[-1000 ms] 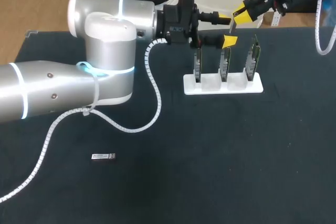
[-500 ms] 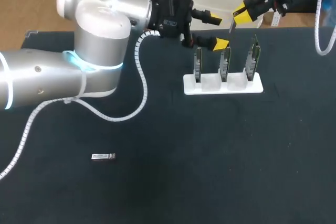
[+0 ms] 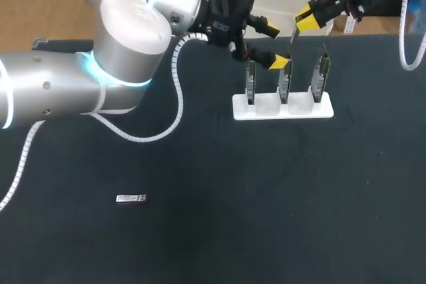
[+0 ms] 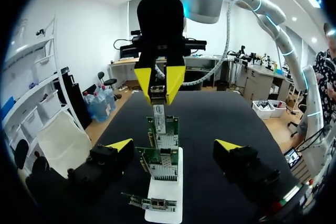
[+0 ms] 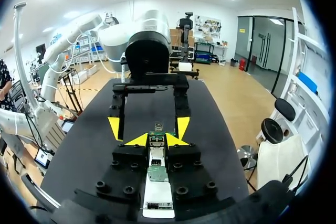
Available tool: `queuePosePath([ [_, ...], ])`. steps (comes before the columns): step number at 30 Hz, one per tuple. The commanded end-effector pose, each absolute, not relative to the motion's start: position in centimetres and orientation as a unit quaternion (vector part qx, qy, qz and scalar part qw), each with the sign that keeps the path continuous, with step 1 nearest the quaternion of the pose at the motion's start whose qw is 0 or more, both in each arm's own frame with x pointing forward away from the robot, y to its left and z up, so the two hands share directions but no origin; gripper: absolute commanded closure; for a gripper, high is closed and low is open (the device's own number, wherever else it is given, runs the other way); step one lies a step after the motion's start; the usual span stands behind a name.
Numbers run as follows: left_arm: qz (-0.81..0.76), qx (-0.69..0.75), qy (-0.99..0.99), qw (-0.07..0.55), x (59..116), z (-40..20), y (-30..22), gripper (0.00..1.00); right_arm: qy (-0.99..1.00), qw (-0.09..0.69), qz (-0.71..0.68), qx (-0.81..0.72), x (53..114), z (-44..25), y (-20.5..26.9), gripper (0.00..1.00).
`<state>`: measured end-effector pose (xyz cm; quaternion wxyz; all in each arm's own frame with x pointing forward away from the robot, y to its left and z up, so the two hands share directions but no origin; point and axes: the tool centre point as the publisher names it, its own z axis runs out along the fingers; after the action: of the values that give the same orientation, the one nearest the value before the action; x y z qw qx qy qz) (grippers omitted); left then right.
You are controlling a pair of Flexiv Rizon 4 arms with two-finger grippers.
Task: Pick up the optical module with the left hand, and insert it into the network port with the right hand.
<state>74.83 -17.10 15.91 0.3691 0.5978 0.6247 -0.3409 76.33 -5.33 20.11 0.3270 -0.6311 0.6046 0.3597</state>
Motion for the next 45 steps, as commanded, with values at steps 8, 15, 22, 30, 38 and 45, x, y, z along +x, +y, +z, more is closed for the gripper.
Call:
queuePosePath([
  [8, -0.317, 0.609, 0.653, 0.321, 75.3, 15.2, -17.1, 0.00, 0.604, 0.324, 0.357, -0.635, 76.4, 20.2, -5.4, 1.00],
  [15, -0.320, 0.615, 0.647, 0.317, 75.1, 14.8, -17.2, 0.00, 0.603, 0.322, 0.355, -0.638, 76.4, 20.2, -5.3, 1.00],
  [22, -0.327, 0.616, 0.650, 0.301, 75.0, 14.2, -17.4, 0.00, 0.604, 0.321, 0.355, -0.637, 76.3, 20.2, -5.4, 1.00],
  [30, -0.323, 0.619, 0.657, 0.284, 75.2, 13.6, -17.5, 0.00, 0.605, 0.321, 0.356, -0.636, 76.2, 20.0, -5.5, 1.00],
  [38, -0.321, 0.620, 0.660, 0.277, 75.2, 13.3, -17.6, 0.00, 0.605, 0.321, 0.357, -0.635, 76.2, 20.0, -5.7, 1.00],
  [45, -0.315, 0.624, 0.661, 0.274, 75.2, 13.0, -17.6, 0.00, 0.607, 0.322, 0.356, -0.634, 76.1, 19.9, -5.8, 1.00],
])
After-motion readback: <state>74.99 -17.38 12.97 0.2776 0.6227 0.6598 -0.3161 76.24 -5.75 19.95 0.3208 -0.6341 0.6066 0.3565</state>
